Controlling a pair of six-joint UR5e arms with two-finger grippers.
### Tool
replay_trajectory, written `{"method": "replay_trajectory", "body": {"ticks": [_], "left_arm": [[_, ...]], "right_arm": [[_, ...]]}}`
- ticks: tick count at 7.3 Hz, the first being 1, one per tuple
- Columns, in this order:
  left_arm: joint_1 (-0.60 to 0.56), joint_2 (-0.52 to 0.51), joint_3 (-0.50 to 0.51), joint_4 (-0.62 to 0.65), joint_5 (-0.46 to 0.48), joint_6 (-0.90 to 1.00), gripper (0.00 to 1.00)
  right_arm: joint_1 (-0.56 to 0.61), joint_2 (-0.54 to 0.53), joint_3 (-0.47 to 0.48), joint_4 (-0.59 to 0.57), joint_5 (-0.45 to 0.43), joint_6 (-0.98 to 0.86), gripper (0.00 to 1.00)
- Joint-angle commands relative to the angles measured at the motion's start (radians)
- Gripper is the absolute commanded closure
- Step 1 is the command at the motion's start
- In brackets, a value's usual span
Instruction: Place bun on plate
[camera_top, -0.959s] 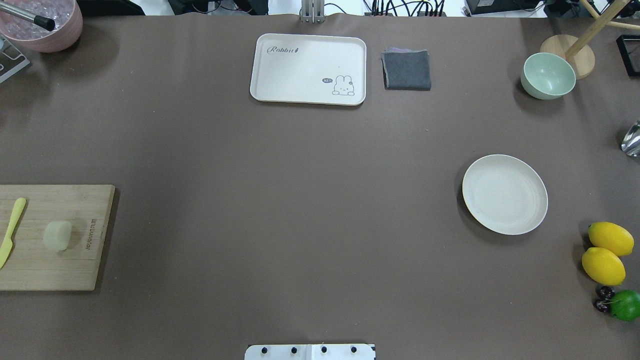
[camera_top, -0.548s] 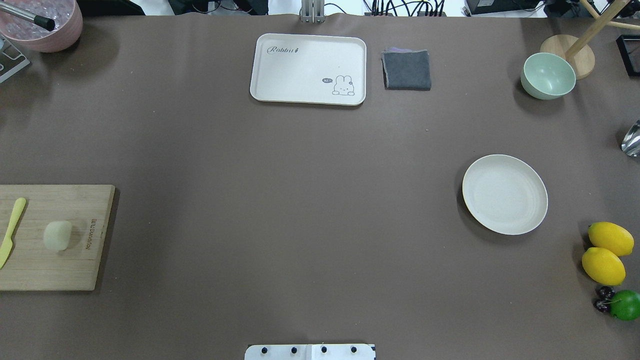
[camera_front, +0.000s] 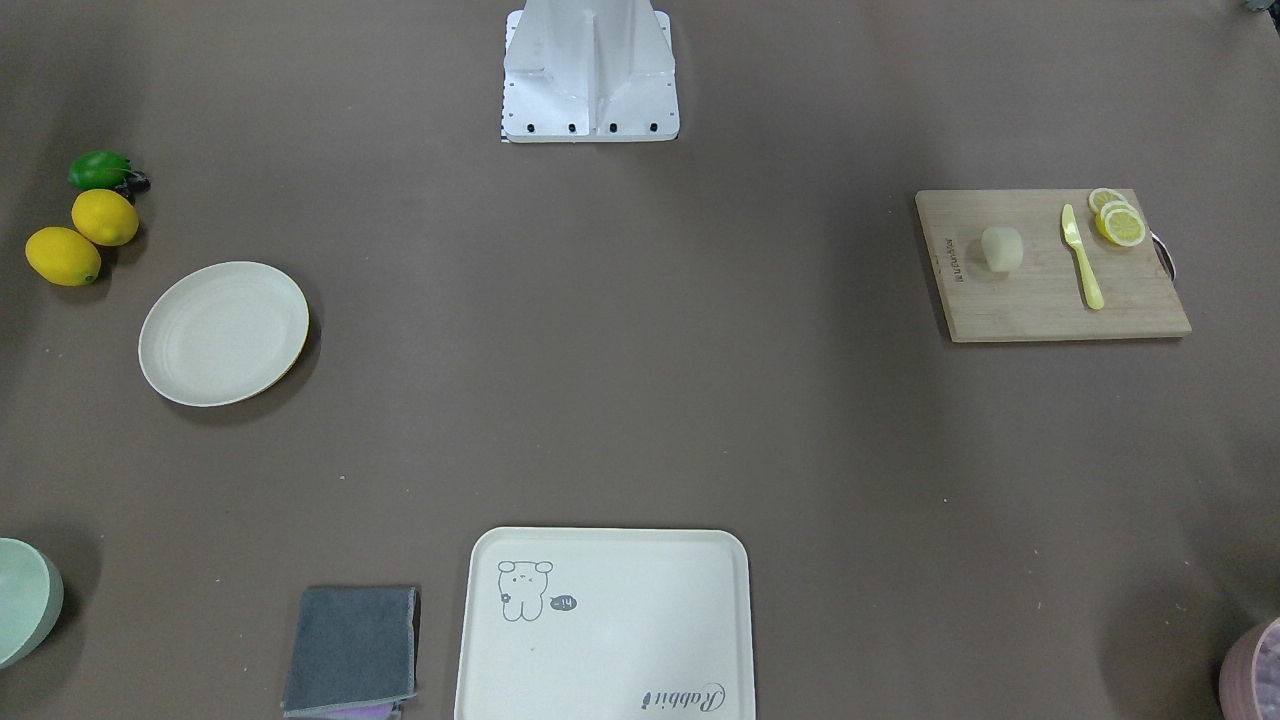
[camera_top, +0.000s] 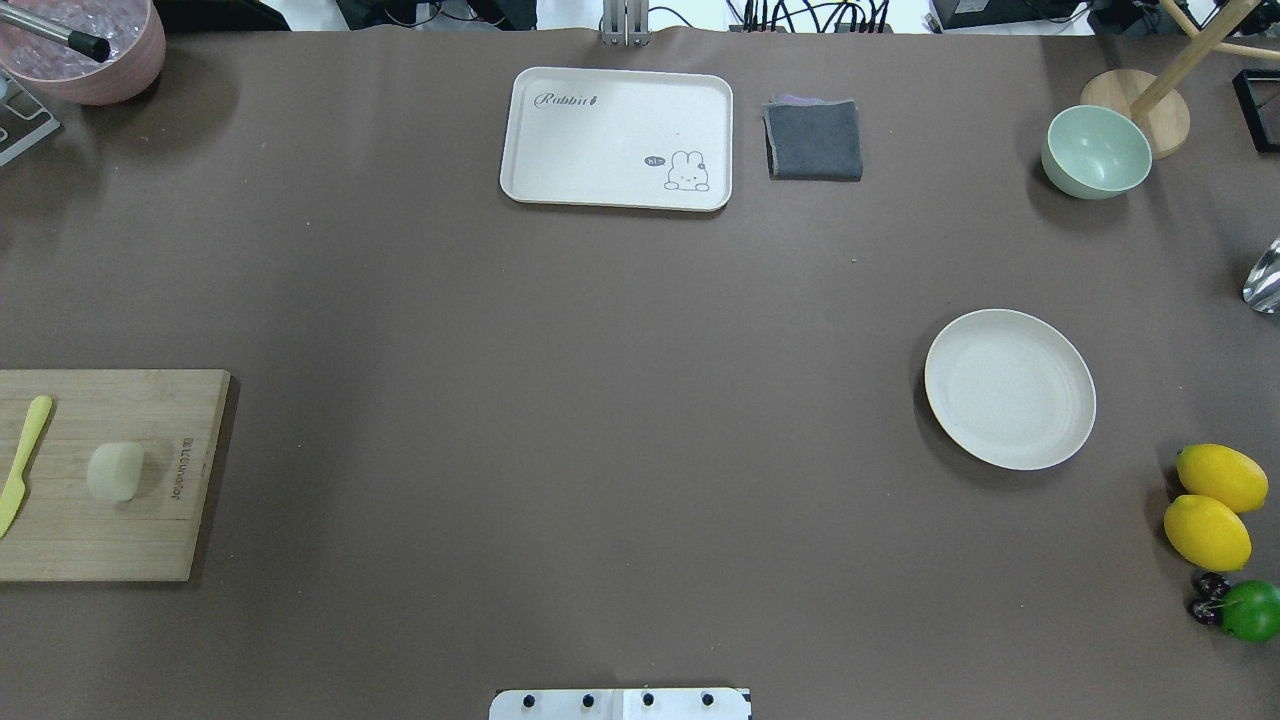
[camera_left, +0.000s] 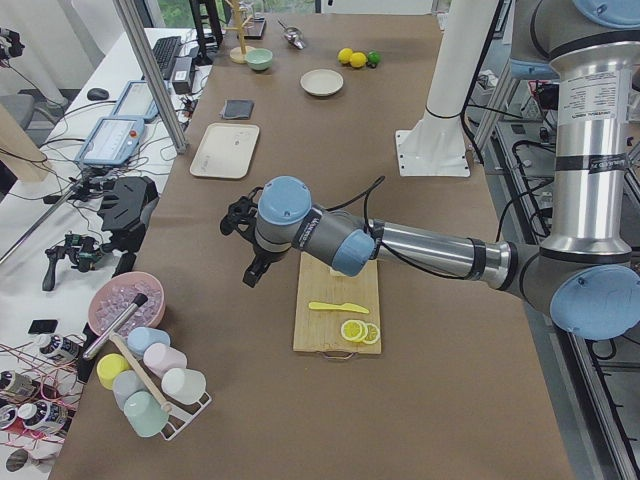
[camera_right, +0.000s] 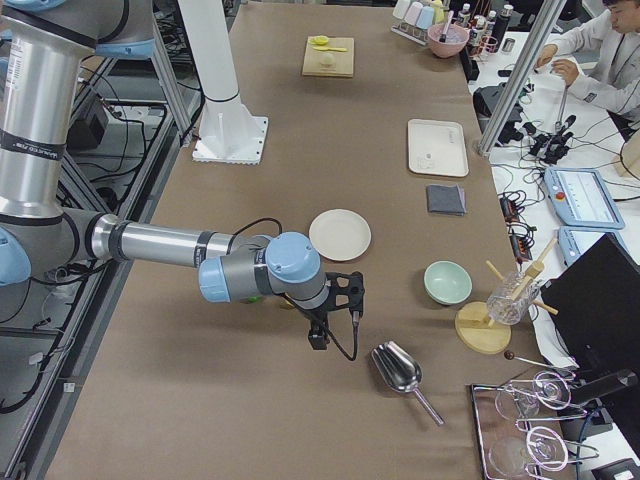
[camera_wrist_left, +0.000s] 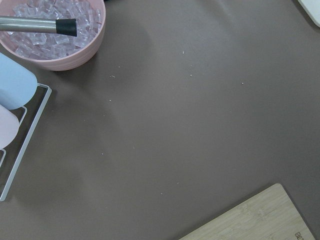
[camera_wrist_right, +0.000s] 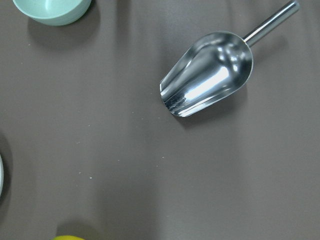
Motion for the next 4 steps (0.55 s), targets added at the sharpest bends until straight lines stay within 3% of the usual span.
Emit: {"method": "replay_trajectory", "body": {"ticks": [1, 4], "left_arm": [[0.001, 0.000, 0.000, 0.000, 0.000, -0.002, 0.03], [0.002, 0.000, -0.001, 0.000, -0.002, 0.000, 0.03]], "right_arm": [[-0.162, -0.001, -0.002, 0.150, -0.012, 0.282, 0.00], [-0.408, 0.013, -0.002, 0.294, -0.162, 0.557, 0.00]]}}
